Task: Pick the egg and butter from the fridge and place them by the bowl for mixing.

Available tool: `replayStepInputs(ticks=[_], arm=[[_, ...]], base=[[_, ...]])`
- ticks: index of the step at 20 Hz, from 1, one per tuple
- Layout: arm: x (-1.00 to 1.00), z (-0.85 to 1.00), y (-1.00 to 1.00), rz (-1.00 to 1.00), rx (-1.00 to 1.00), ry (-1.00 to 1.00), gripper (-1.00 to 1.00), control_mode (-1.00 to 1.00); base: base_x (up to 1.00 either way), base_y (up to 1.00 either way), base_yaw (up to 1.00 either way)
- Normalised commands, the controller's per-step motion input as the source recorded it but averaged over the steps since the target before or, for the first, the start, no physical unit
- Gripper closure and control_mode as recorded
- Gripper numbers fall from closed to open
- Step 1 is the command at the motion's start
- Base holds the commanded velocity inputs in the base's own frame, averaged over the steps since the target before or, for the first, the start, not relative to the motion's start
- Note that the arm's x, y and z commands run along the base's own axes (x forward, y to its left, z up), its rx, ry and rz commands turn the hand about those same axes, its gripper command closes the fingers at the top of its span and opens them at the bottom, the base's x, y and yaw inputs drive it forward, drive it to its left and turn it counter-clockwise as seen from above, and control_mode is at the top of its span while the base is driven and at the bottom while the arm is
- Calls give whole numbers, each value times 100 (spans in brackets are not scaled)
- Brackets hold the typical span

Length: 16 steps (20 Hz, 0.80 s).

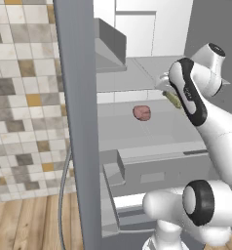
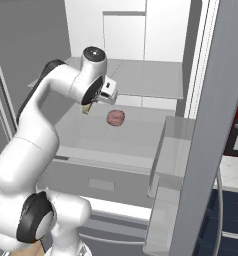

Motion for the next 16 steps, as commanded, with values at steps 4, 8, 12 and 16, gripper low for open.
replayStepInputs(ticks=[4, 8, 12, 16], arm=[[-90, -30, 0, -2, -6, -2, 100, -100], [-70, -43, 4, -1, -10, 0, 100, -100], [-38, -61, 9, 0, -11, 0, 100, -100], [-28, -44, 1, 0, -2, -1, 100, -100]], base=[[0, 0, 0], [0, 0, 0], [0, 0, 0], [0, 0, 0]])
